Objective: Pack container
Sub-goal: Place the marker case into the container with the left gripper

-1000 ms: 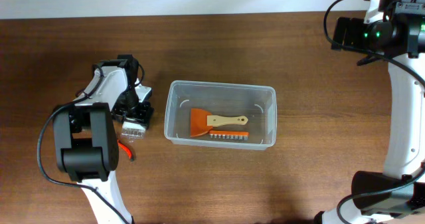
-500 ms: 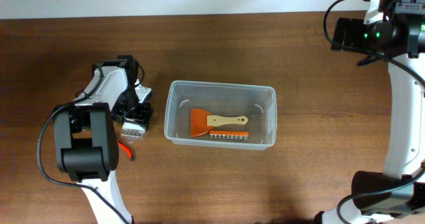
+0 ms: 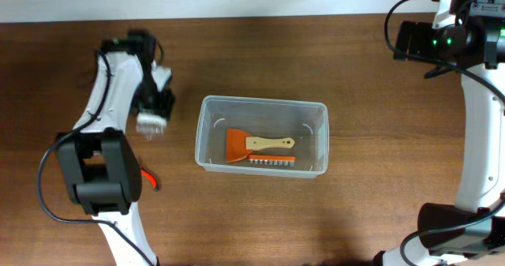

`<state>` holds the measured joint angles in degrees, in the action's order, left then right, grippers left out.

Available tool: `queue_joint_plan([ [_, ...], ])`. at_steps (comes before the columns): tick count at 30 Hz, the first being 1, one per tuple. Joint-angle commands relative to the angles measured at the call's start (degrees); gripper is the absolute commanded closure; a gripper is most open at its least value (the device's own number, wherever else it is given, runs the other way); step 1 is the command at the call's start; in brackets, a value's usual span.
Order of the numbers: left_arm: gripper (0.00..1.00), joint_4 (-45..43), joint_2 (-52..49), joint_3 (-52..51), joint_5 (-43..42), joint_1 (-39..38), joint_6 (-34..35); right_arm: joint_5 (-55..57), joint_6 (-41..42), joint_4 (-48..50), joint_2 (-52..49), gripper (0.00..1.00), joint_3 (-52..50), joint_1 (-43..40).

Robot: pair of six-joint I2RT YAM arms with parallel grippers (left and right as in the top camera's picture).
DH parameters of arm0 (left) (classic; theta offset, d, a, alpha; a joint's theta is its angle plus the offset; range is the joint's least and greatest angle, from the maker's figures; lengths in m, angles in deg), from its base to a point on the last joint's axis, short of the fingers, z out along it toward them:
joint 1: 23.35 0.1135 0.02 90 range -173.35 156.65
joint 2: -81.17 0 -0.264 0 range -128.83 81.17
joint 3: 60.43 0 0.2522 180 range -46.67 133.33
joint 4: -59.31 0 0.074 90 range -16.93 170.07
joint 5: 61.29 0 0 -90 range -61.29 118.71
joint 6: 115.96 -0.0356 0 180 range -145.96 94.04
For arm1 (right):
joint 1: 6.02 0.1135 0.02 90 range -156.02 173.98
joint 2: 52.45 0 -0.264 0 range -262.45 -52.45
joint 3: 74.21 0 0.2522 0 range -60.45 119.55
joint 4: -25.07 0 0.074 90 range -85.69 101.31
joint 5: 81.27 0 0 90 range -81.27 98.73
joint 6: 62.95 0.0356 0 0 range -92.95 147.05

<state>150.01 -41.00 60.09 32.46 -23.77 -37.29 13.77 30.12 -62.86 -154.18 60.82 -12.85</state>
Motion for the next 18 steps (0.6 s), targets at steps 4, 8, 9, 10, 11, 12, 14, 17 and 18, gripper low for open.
queue_joint_plan([
  [4,0.98,5.84,5.40,21.24,-10.75,-7.08,-4.61,-0.07,0.17,0.02,0.00,0.01,-0.42,-0.04],
  [8,0.98,9.29,6.49,23.26,-16.92,-15.10,-15.67,0.15,0.17,0.07,0.00,0.01,-0.42,-0.07],
  [9,0.98,10.60,6.43,23.23,-16.85,-17.11,-18.25,0.15,0.20,0.11,0.00,0.01,-0.42,-0.07],
  [10,0.98,11.65,6.01,22.97,-16.85,-18.86,-20.65,0.13,0.17,0.17,0.00,0.01,-0.42,-0.07],
  [11,0.98,12.52,5.79,22.51,-16.87,-20.68,-22.95,0.13,0.20,0.20,0.00,0.01,-0.42,-0.07],
  [12,0.98,12.66,5.44,21.57,-16.87,-22.32,-24.37,0.13,0.17,0.20,0.00,0.01,-0.42,-0.04],
  [14,0.98,12.09,4.96,19.32,-16.76,-24.59,-25.88,0.13,0.20,0.17,0.00,0.01,-0.42,-0.07],
  [17,0.98,10.14,4.17,14.67,-14.53,-26.62,-26.49,0.13,0.17,0.17,0.00,0.01,-0.42,-0.04],
  [18,0.98,9.14,3.91,12.66,-13.60,-27.02,-26.47,0.13,0.20,0.15,0.00,0.01,-0.42,-0.07],
])
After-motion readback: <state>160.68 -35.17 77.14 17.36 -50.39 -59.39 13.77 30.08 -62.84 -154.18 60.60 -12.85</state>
